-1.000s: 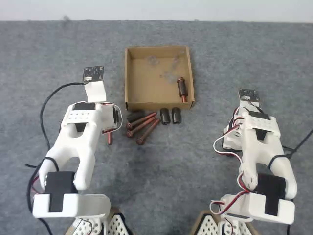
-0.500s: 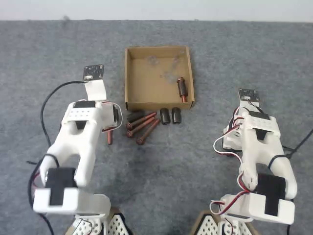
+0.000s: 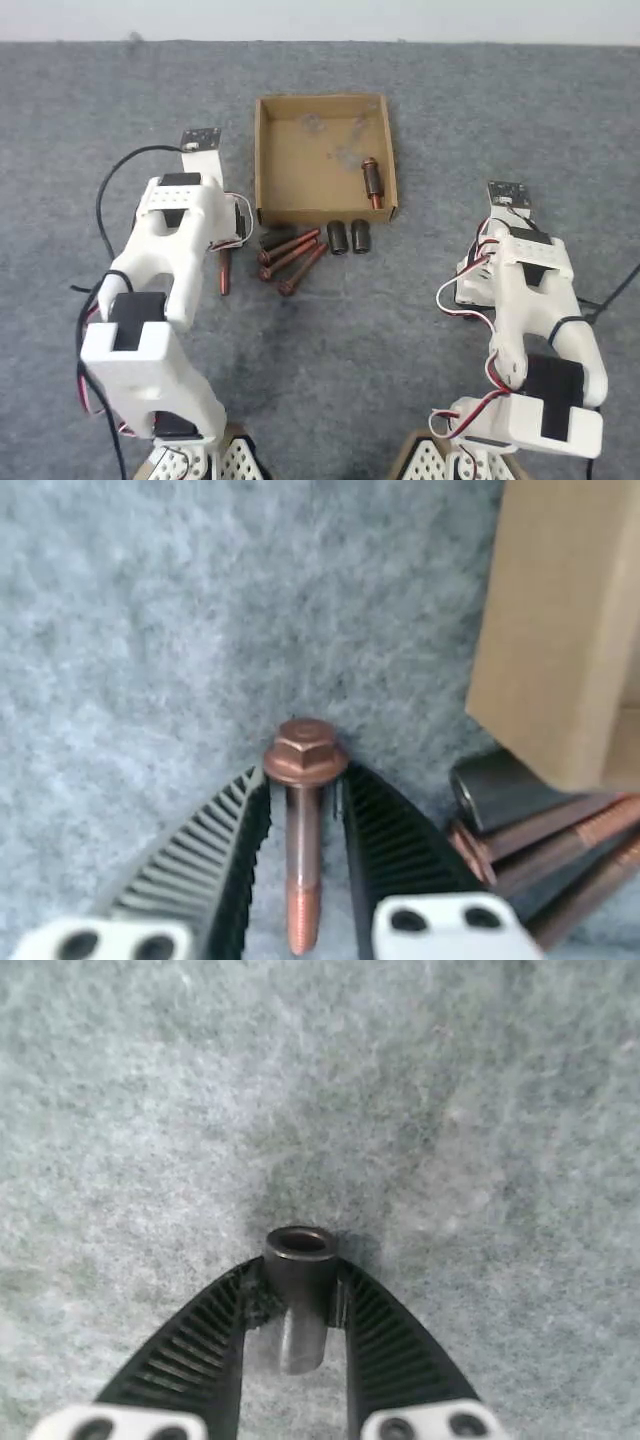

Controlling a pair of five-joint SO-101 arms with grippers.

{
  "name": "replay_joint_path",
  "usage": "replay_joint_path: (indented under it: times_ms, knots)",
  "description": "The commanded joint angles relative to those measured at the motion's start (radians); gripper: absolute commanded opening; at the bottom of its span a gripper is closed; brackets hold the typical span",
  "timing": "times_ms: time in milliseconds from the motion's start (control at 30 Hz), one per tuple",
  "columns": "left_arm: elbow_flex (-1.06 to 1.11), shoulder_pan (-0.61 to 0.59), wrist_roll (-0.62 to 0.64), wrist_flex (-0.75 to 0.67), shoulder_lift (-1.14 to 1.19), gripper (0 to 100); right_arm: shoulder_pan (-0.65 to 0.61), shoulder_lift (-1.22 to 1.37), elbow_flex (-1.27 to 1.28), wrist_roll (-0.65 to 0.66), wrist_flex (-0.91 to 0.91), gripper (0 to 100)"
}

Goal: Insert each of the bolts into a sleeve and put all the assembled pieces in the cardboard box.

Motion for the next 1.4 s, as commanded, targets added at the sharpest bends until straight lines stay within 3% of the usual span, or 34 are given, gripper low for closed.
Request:
replay_joint_path:
  times_ms: [0, 67, 733, 1033, 1367]
  knots:
    - [-0.044, 0.003, 0.002, 0.009, -0.008, 5, 0.015, -0.004, -0.044, 0.011, 0.007, 0.7]
    - [-0.041, 0.006, 0.002, 0.009, -0.006, 0, 0.016, -0.004, -0.044, 0.011, 0.007, 0.7]
    - [-0.025, 0.002, -0.057, 0.020, -0.014, 1, 0.013, -0.007, -0.052, 0.011, -0.013, 0.7]
    - [-0.022, 0.000, -0.117, 0.026, -0.014, 1, 0.004, -0.005, -0.140, 0.012, -0.217, 0.7]
    - [-0.022, -0.046, -0.120, 0.038, -0.014, 1, -0.120, 0.053, -0.101, 0.011, -0.699, 0.8]
